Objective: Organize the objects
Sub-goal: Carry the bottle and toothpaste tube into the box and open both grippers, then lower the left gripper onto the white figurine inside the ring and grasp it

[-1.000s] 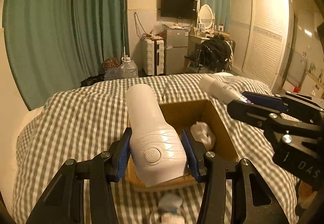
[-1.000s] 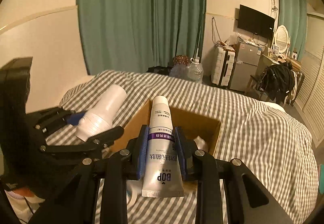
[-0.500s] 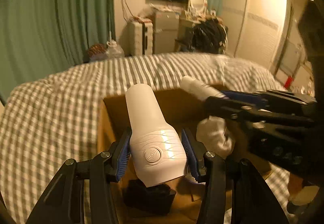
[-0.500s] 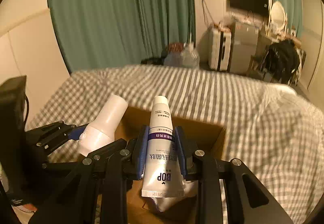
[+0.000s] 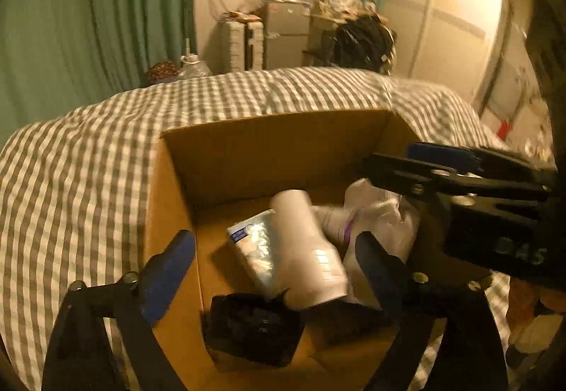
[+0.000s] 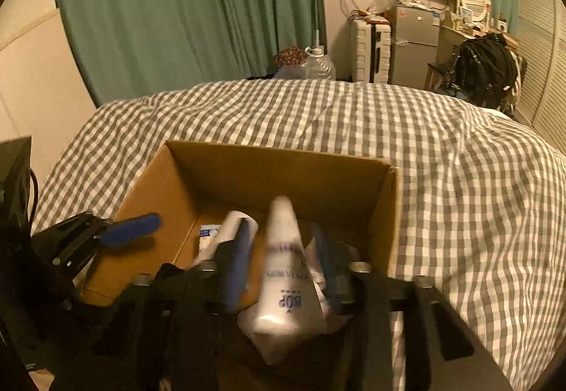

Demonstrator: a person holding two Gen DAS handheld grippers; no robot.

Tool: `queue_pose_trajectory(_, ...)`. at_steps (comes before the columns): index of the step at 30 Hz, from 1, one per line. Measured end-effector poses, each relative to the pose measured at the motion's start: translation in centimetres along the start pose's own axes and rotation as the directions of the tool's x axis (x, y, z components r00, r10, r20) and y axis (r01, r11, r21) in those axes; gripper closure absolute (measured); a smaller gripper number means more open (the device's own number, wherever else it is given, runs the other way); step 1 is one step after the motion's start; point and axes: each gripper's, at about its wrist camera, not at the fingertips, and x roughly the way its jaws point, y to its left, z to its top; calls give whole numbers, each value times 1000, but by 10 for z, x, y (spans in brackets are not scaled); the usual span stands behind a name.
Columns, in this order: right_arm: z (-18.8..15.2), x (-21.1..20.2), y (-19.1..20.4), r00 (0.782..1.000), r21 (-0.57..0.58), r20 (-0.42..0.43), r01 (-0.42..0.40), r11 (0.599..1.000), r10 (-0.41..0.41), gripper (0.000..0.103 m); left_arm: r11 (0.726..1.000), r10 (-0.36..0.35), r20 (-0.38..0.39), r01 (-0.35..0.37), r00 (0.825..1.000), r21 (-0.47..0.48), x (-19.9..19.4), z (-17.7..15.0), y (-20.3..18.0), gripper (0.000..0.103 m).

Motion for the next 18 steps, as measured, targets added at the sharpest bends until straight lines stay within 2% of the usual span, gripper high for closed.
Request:
queue_pose_trajectory(3,1,-16,-4,1000,19,30,5,1000,-5,46,999,1,-7,-1,1000,-41,-15,-1,9,8)
queue_pose_trajectory(7,-3,-51,2,998,47,54,26,999,-29,21,997,10,58,-6,998,-73,-55,-7,10,8)
queue_pose_trajectory(12,-7,-113,7,991,77,123,37,996,-47,12,998,46,148,-41,988,-38,-119,-11,-2,4)
queue_pose_trajectory(18,-10,-194,33,971,22,230,70,997,-73,10,998,66,246,-63,967,-20,-186,-11,-11,0)
